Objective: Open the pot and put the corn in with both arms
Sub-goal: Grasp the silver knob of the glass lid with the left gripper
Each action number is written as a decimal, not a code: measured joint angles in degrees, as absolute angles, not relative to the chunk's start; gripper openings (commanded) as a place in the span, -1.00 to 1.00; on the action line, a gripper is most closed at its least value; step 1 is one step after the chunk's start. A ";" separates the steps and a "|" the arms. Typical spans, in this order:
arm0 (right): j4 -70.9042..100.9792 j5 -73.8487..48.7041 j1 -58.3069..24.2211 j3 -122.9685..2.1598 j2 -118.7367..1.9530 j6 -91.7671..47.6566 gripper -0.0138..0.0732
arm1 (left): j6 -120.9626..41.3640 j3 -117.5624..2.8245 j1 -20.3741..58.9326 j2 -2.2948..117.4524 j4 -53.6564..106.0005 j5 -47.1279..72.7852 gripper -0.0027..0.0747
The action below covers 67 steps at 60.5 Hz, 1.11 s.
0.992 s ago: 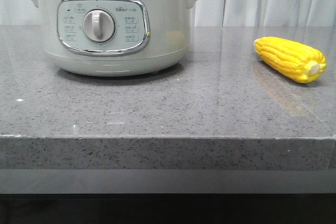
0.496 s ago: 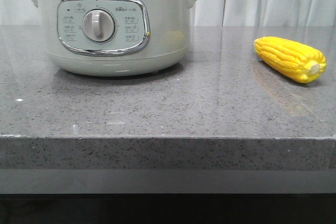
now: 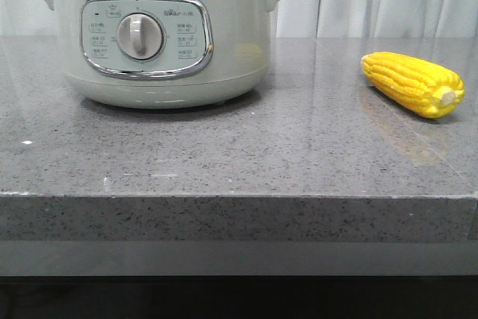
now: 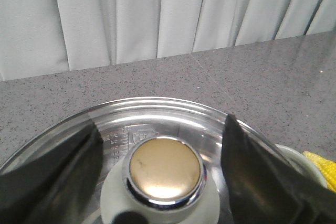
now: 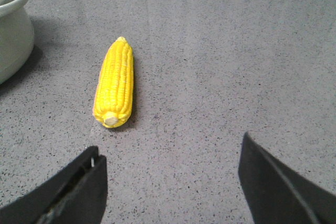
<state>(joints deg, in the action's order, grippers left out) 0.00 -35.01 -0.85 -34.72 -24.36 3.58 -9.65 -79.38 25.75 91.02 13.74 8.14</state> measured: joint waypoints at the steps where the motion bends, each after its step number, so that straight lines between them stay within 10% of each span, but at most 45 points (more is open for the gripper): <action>1: 0.00 -35.01 -0.85 -34.72 -24.36 3.58 0.56 | -9.65 -79.57 25.75 91.25 13.74 8.14 0.31; 54: 0.00 -35.04 -0.85 -34.72 -24.36 3.58 0.56 | -9.70 -81.46 26.51 97.56 13.84 5.18 0.30; 67: 0.00 -35.04 -0.85 -34.72 -24.36 3.58 0.56 | -9.70 -81.46 26.29 97.56 13.84 5.18 -0.10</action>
<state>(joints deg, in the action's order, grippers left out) 0.00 -35.04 -0.85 -34.72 -24.36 3.58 -9.70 -81.46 26.29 97.56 13.84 5.18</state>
